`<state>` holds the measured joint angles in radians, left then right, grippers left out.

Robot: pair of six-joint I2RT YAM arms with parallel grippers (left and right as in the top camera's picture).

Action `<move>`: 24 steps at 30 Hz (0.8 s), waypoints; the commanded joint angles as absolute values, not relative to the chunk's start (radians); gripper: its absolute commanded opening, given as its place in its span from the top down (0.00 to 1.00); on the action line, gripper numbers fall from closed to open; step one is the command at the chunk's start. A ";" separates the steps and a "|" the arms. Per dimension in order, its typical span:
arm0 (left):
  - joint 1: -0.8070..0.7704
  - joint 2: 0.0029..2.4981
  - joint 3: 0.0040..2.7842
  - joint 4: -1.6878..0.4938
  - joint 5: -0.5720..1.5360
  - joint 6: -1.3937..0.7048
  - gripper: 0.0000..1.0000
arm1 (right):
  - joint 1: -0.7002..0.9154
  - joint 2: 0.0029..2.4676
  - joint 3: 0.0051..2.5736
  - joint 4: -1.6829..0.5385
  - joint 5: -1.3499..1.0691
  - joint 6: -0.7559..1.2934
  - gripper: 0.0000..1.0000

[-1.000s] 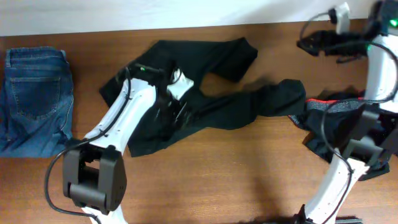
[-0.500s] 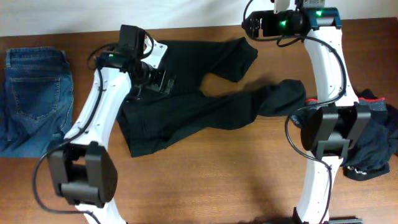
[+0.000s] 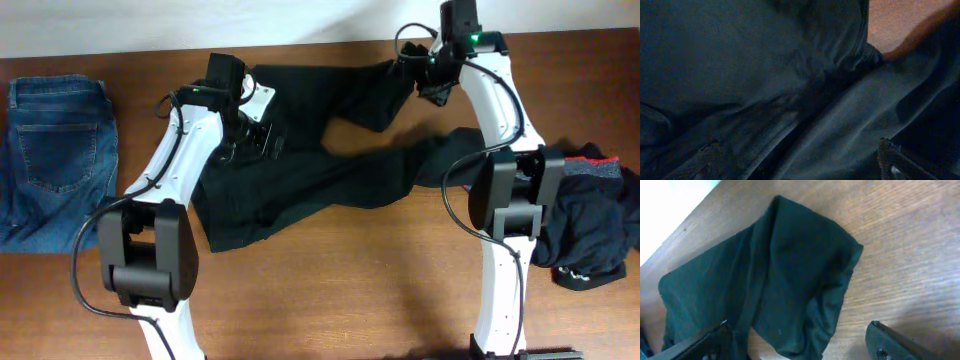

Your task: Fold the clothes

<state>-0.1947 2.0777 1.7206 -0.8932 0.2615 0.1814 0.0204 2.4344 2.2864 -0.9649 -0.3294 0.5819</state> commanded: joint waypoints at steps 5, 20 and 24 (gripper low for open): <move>-0.191 2.080 1.732 -0.894 0.266 0.173 0.01 | 0.056 2.433 2.236 -0.966 -0.313 0.645 0.30; -0.191 2.080 1.732 -0.902 0.266 0.173 0.01 | 0.042 2.429 2.106 -0.673 -0.331 0.171 0.96; -0.191 2.080 1.732 -0.902 0.266 0.173 0.01 | 0.004 2.395 2.168 -0.676 -0.356 -0.131 0.96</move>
